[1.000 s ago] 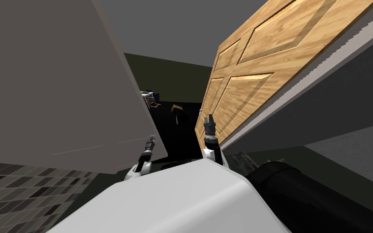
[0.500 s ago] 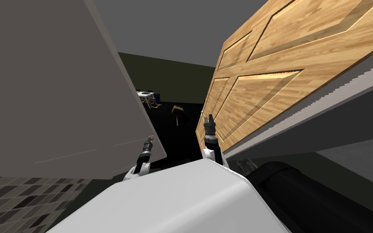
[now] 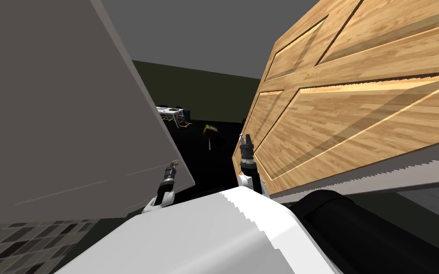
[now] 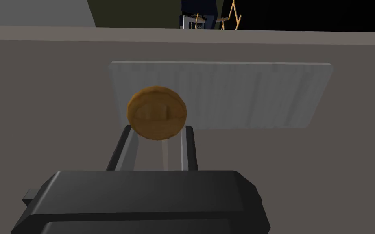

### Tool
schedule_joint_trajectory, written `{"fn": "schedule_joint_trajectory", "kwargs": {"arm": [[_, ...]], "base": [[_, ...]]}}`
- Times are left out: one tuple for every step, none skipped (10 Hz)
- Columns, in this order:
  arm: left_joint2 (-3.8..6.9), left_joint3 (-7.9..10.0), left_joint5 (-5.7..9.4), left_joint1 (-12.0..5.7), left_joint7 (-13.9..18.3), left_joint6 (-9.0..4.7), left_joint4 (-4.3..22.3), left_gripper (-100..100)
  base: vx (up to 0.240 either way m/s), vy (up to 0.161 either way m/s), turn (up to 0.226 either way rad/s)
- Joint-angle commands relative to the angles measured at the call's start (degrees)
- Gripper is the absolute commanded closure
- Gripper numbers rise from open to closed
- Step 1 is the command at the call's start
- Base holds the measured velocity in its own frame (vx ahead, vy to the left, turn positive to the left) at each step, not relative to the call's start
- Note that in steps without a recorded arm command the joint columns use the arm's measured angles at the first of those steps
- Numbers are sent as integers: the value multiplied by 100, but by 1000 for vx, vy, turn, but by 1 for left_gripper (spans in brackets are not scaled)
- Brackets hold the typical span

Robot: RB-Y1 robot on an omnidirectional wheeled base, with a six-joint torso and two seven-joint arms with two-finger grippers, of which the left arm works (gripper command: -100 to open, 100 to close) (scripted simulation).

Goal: Push the door open

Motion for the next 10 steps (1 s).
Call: {"fn": "schedule_joint_trajectory", "kwargs": {"arm": [[28, 128, 73, 1, -55, 8, -46, 100], [28, 185, 108, 0, -83, 13, -40, 100], [2, 119, 70, 80, -39, 80, -188, -100], [2, 119, 70, 80, -39, 80, -188, -100], [-8, 112, 67, 87, -36, 83, -197, -100], [-20, 105, 64, 94, -34, 85, -207, -100], [-33, 97, 61, 102, -31, 88, -216, -100], [-51, 88, 57, 111, -28, 92, -228, -100], [-64, 82, 55, 116, -26, 94, -236, -100], [-55, 88, 57, 106, -31, 86, -217, -100]], "base": [[190, -80, 76], [165, -78, 69], [-64, -91, 62], [-174, -72, 13], [-185, -42, 6], [-217, -61, 31], [-239, -106, 34], [-230, -102, 49], [-225, -95, 31], [-102, -45, 8]]}}
